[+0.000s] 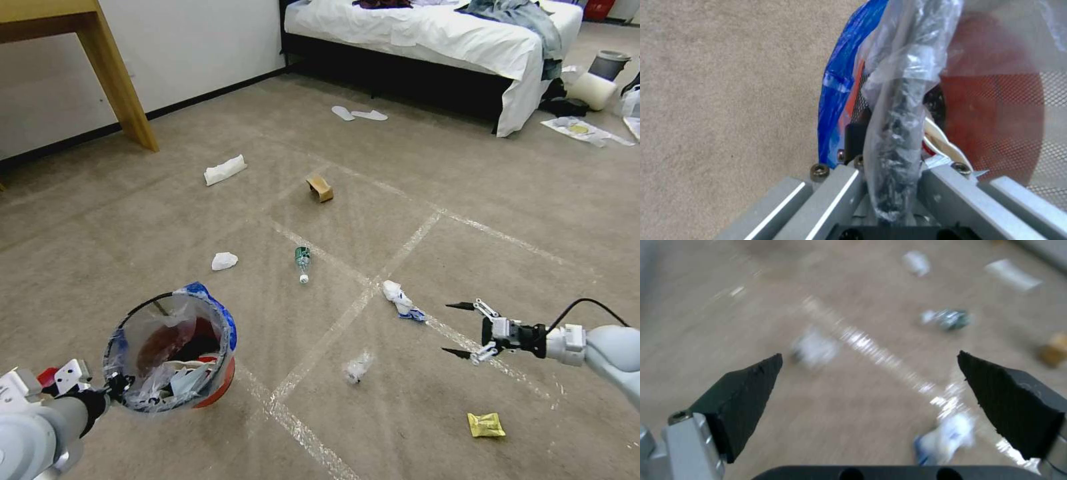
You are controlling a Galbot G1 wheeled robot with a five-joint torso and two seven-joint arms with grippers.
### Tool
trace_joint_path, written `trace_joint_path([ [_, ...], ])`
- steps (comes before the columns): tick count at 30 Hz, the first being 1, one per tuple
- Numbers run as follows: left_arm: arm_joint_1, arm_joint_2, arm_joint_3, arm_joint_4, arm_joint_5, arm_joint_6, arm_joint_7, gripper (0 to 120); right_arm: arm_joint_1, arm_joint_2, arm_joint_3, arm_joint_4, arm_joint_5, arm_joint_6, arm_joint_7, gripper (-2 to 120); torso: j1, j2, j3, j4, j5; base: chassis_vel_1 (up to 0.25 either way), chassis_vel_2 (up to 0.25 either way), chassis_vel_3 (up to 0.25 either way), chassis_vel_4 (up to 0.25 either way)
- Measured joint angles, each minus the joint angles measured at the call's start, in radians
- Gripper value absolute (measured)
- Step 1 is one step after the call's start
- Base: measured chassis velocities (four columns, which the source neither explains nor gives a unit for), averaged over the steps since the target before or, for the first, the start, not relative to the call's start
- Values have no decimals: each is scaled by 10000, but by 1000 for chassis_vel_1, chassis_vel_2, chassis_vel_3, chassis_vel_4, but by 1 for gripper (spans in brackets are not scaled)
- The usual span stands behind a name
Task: Pick up the trash bin and place the garbage on the floor into it.
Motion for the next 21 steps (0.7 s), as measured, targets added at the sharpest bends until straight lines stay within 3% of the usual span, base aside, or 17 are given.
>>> trace_joint_path([
  [1,0,0,0,0,0,0,0,0,0,0,0,0,0,0,0,100,0,0,0,0,0,0,0,0,0],
  [4,-112,119,161,233,39,0,86,0,128,-352,-32,-363,-365,-220,-1703,100,0,0,0,-6,4,0,0,0,0],
  [8,-176,167,253,300,60,0,92,0,267,-424,12,-518,-816,-241,-2265,100,0,0,0,-1,2,0,0,0,0],
  [10,-332,232,456,377,84,0,95,0,379,-616,59,-671,-1645,-241,-2895,100,0,1,0,2,-3,0,0,0,0],
  [11,-523,265,654,455,99,0,87,0,352,-780,7,-755,-2382,-190,-3013,100,0,1,0,-3,-6,0,0,0,0],
  [14,-635,280,785,490,110,-5,81,0,273,-801,-23,-790,-2661,-128,-3013,100,0,0,0,-7,-4,0,0,0,0],
  [16,-640,217,902,503,226,-5,79,0,204,-494,-25,-900,-3663,-118,-3387,100,0,0,0,-6,1,0,0,0,0],
  [21,-576,147,910,421,302,-5,71,0,220,-98,-26,-1343,-4687,107,-3310,100,0,0,0,2,-4,0,0,0,0],
])
